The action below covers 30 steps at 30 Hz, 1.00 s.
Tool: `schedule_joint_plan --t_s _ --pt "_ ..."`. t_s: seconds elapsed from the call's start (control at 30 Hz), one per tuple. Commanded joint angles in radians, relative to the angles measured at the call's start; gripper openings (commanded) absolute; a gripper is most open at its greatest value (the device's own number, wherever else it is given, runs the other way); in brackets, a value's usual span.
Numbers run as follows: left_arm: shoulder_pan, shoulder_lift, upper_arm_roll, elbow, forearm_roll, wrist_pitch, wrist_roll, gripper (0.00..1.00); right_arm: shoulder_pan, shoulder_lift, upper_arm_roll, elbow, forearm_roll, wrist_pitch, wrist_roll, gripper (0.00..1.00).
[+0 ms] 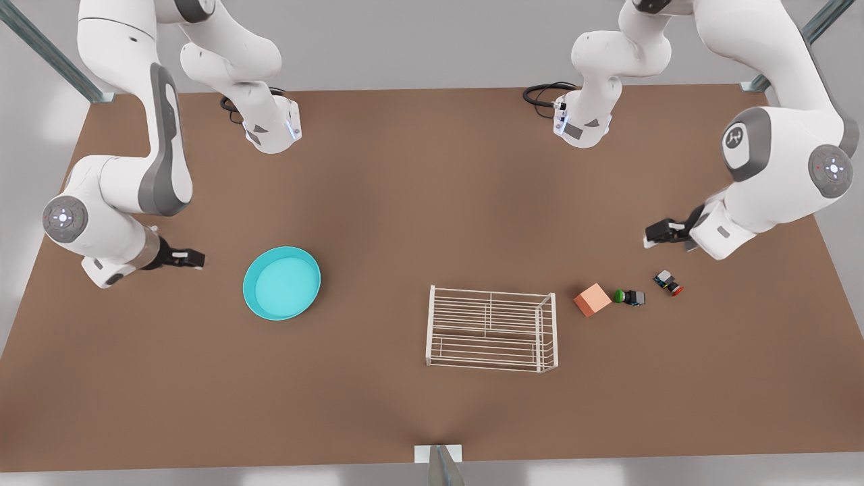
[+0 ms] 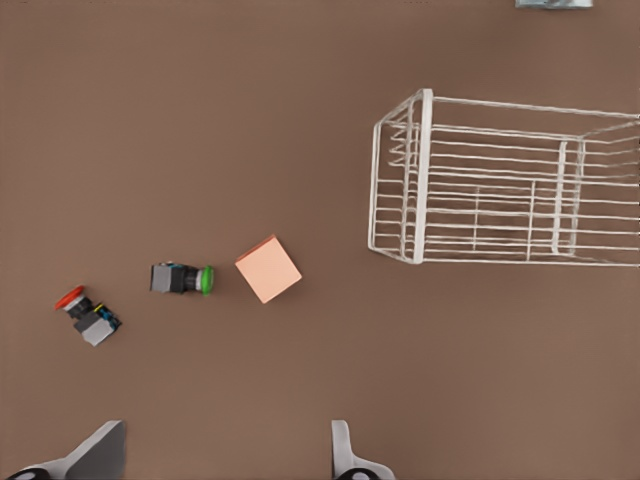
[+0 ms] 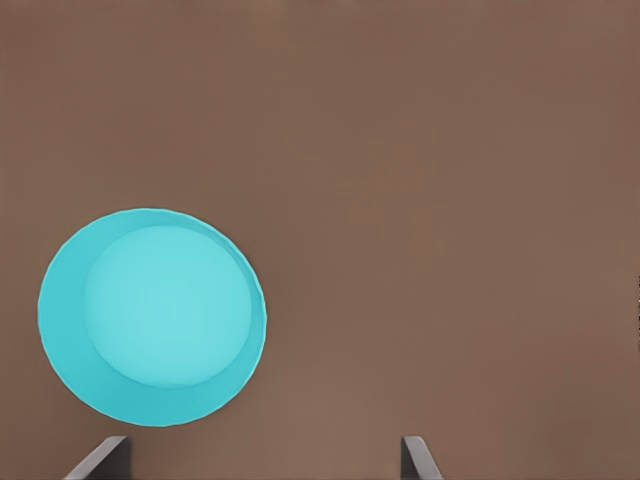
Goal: Place the plate on the shelf with right arm and place the red button switch in the plate with left arm
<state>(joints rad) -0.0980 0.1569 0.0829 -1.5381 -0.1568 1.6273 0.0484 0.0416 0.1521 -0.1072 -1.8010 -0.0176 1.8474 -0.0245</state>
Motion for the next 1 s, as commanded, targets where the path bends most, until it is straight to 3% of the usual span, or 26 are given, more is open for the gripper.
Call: schedule_joint_plan --t_s 0.0,0.13,0.17,0.3,0.4,0.67,0.97 --pt "-0.002 0.003 -0.018 0.007 -0.001 0.074 -0.005 1.00 0.003 -0.002 0.000 -0.003 0.007 0.118 -0.083 1.00" --pt "-0.015 -0.004 -0.043 -0.011 0.128 -0.004 -0.114 1.00 0.010 0.083 0.009 0.008 0.123 0.135 -0.115 1.00" --pt "-0.017 -0.007 -0.094 -0.011 0.132 -0.018 -0.197 1.00 0.011 0.112 0.011 0.006 0.156 0.150 -0.129 1.00" --pt "-0.005 0.003 -0.068 -0.020 0.163 -0.113 -0.274 1.00 -0.032 0.202 0.009 -0.031 0.257 0.200 -0.262 1.00" --pt "-0.003 -0.013 -0.045 -0.051 0.161 -0.113 -0.274 1.00 -0.032 0.164 0.009 -0.236 0.255 0.418 -0.302 1.00" --pt "0.006 -0.020 -0.043 -0.076 0.161 -0.113 -0.274 1.00 -0.037 0.273 0.014 -0.252 0.283 0.593 -0.371 1.00" --pt "0.006 -0.020 -0.043 -0.076 0.161 -0.113 -0.274 1.00 -0.055 0.317 0.057 -0.258 0.416 0.589 -0.473 1.00"
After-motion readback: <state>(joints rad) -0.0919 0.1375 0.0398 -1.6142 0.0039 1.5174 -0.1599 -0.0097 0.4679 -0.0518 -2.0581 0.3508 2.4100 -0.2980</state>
